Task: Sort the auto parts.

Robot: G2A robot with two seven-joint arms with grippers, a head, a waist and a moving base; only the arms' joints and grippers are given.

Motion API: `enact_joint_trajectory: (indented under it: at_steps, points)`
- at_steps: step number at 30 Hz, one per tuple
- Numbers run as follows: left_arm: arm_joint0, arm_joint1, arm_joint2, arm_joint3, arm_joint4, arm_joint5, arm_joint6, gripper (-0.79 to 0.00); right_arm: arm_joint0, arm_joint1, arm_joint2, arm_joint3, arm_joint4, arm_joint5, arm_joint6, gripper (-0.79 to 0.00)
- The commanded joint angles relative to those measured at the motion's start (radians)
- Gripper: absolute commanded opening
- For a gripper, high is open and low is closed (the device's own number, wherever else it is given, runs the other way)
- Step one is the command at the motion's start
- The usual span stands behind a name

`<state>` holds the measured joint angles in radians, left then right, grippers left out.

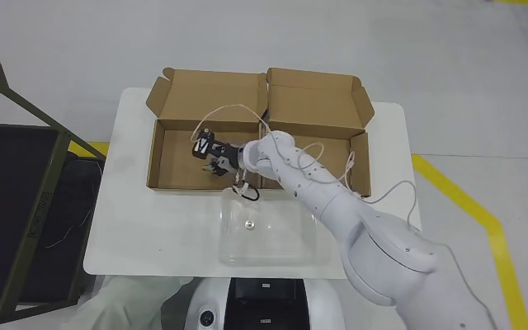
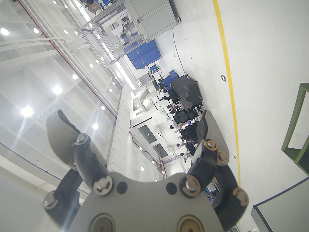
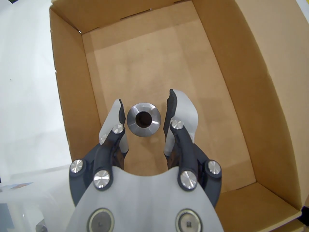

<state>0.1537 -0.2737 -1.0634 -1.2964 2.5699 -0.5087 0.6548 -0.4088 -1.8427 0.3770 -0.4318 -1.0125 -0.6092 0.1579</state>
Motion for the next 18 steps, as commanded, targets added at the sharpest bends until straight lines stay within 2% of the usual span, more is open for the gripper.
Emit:
enact_joint_trajectory:
  at_steps: [1,10,18]
  points:
    - [0.0,0.0,0.0,0.0,0.0,0.0,0.0,0.0,0.005,0.002,0.005,-0.009,-0.009,-0.004,-0.013,-0.403]
    - [0.0,0.0,0.0,0.0,0.0,0.0,0.0,0.0,0.004,0.046,0.049,-0.099,-0.06,-0.039,-0.087,-0.363]
    - [0.0,0.0,0.0,0.0,0.0,0.0,0.0,0.0,-0.058,0.136,0.131,-0.253,-0.127,-0.037,-0.1,-0.354]
